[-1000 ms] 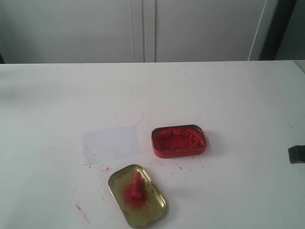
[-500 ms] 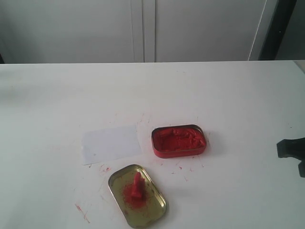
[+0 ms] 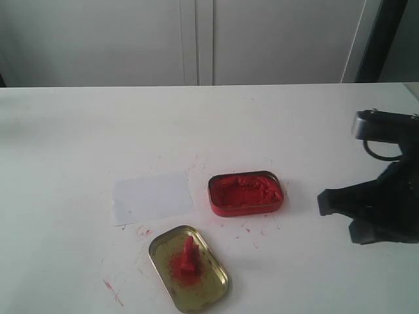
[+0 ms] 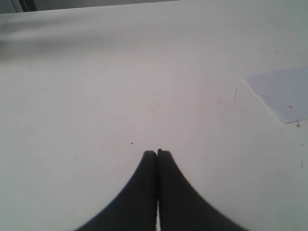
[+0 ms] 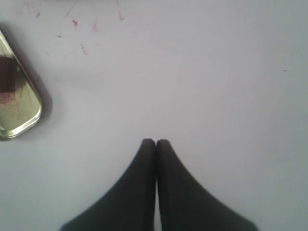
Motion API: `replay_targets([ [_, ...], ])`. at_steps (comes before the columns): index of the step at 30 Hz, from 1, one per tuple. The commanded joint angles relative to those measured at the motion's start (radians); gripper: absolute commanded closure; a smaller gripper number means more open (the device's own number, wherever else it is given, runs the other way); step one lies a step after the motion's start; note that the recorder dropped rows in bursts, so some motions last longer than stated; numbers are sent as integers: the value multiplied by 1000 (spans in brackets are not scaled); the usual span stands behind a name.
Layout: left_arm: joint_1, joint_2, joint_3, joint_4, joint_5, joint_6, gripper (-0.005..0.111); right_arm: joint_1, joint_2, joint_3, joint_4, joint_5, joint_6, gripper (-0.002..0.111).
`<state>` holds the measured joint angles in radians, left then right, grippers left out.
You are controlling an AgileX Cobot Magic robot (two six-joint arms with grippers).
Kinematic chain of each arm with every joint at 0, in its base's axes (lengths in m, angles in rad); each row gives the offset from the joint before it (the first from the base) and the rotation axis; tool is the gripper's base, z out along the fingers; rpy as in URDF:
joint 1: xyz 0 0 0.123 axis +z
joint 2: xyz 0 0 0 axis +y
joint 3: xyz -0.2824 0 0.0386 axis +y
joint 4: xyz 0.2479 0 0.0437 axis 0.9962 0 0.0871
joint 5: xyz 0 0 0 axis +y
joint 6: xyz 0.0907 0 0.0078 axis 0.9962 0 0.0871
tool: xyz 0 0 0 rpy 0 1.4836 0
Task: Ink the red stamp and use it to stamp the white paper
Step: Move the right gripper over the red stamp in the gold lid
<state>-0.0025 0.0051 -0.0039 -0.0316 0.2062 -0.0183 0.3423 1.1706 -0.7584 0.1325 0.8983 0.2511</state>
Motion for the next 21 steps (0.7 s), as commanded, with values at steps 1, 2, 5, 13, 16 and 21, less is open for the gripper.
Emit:
replay_targets([
  [1, 1, -5, 4, -5, 0, 0, 107, 94, 76, -50, 5, -12, 48, 108],
  [2, 1, -5, 4, -5, 0, 0, 107, 111, 90, -61, 0, -14, 80, 108],
  [5, 1, -5, 4, -5, 0, 0, 107, 169, 137, -95, 0, -31, 118, 108],
  [13, 1, -5, 4, -5, 0, 0, 107, 339, 280, -217, -21, -55, 217, 108],
  [16, 1, -5, 4, -5, 0, 0, 107, 398, 333, -270, -75, -50, 290, 108],
  [21, 1, -5, 4, -5, 0, 0, 107, 485, 424, -347, -111, -48, 368, 108],
])
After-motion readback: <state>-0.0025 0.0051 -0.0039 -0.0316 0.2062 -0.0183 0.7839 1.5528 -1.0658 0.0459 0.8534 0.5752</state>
